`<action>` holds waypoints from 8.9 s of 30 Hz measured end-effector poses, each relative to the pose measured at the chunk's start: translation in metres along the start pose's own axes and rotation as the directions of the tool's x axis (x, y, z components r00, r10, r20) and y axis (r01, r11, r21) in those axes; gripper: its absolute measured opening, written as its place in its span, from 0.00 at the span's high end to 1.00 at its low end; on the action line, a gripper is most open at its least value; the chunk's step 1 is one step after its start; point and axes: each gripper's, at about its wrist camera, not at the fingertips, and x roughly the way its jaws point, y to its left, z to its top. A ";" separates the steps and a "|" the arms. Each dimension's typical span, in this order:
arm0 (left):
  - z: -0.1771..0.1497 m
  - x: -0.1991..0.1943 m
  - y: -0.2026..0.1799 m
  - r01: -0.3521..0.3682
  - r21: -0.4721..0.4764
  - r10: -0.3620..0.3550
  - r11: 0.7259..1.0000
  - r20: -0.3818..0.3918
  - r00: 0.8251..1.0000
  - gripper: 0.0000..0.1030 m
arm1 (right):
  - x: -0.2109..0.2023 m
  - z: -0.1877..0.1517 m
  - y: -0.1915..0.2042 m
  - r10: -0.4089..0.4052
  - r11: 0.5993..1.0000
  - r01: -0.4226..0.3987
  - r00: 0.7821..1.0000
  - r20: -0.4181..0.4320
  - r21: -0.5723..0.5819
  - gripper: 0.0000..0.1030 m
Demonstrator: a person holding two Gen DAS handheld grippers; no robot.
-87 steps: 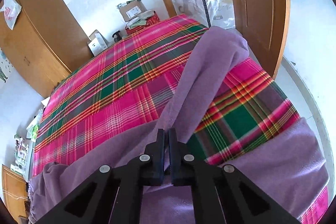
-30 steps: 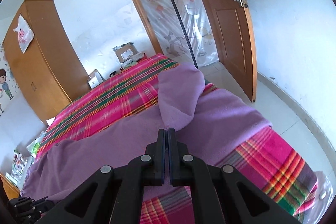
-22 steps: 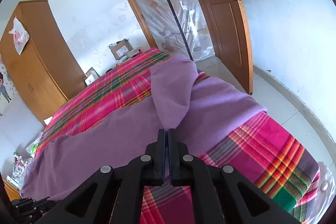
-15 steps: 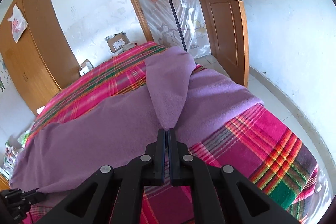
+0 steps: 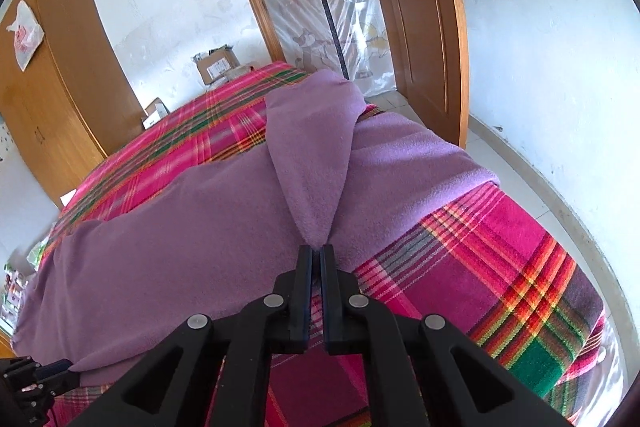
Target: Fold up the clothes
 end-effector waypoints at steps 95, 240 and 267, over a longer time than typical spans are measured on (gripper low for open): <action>0.051 0.043 -0.012 0.119 -0.066 -0.122 0.991 -0.044 0.992 0.78 | 0.058 0.101 -0.130 -0.108 0.938 0.105 0.994 -0.008 0.332 0.97; -0.051 -0.135 0.290 -0.222 -0.700 0.344 0.679 0.036 0.938 0.58 | 0.022 -0.003 0.221 0.342 0.854 -0.406 0.910 -0.235 -0.326 0.79; -0.062 -0.091 0.339 0.086 -0.785 0.066 0.613 0.160 0.985 0.58 | 0.044 -0.033 0.281 0.381 0.829 -0.467 0.874 -0.302 -0.307 0.79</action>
